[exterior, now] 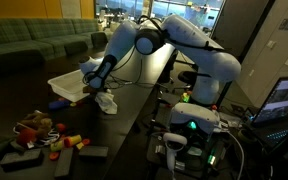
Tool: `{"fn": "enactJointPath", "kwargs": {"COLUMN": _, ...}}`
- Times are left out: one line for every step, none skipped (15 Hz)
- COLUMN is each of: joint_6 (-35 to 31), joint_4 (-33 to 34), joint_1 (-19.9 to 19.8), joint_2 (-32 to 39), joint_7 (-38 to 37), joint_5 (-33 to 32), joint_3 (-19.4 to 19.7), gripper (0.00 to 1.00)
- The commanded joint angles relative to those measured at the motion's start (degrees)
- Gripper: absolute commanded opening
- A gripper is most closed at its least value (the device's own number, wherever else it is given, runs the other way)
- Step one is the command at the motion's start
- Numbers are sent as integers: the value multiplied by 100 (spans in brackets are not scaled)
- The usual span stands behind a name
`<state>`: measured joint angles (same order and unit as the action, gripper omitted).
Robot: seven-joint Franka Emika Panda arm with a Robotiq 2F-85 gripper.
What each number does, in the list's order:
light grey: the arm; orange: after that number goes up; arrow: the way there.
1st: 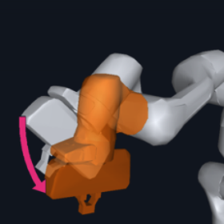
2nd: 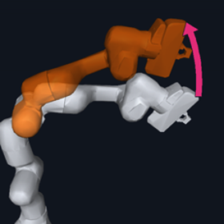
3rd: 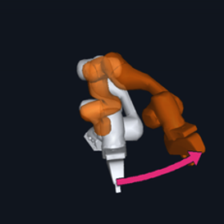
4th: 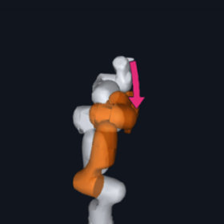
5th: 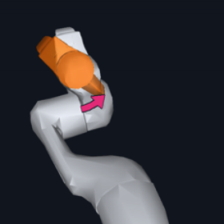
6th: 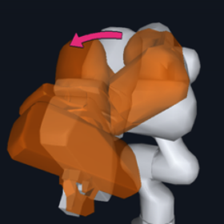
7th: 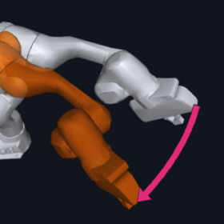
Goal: Use the cloth to push the objects on the table to the left, then put it in the box
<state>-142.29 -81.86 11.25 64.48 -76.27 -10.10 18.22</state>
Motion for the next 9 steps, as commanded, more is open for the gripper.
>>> {"fn": "enactJointPath", "kwargs": {"joint_6": -64, "joint_4": 469, "joint_1": 29, "joint_2": 274, "joint_7": -29, "joint_5": 81, "joint_3": -183, "gripper": 14}}
{"fn": "enactJointPath", "kwargs": {"joint_6": -86, "joint_4": 529, "joint_1": 68, "joint_2": 304, "joint_7": -26, "joint_5": 65, "joint_3": -220, "gripper": 14}}
{"fn": "enactJointPath", "kwargs": {"joint_6": -112, "joint_4": 517, "joint_1": 92, "joint_2": 268, "joint_7": 11, "joint_5": 59, "joint_3": -272, "gripper": 14}}
{"fn": "enactJointPath", "kwargs": {"joint_6": -141, "joint_4": 540, "joint_1": 137, "joint_2": 272, "joint_7": 22, "joint_5": 46, "joint_3": -306, "gripper": 14}}
{"fn": "enactJointPath", "kwargs": {"joint_6": -177, "joint_4": 544, "joint_1": 184, "joint_2": 261, "joint_7": 38, "joint_5": 38, "joint_3": -343, "gripper": 14}}
{"fn": "enactJointPath", "kwargs": {"joint_6": -208, "joint_4": 545, "joint_1": 238, "joint_2": 247, "joint_7": 58, "joint_5": 33, "joint_3": -378, "gripper": 14}}
{"fn": "enactJointPath", "kwargs": {"joint_6": -244, "joint_4": 580, "joint_1": 307, "joint_2": 271, "joint_7": 54, "joint_5": 23, "joint_3": -404, "gripper": 14}}
{"fn": "enactJointPath", "kwargs": {"joint_6": -274, "joint_4": 556, "joint_1": 361, "joint_2": 233, "joint_7": 79, "joint_5": 19, "joint_3": -438, "gripper": 14}}
{"fn": "enactJointPath", "kwargs": {"joint_6": -293, "joint_4": 591, "joint_1": 441, "joint_2": 252, "joint_7": 68, "joint_5": 6, "joint_3": -457, "gripper": 14}}
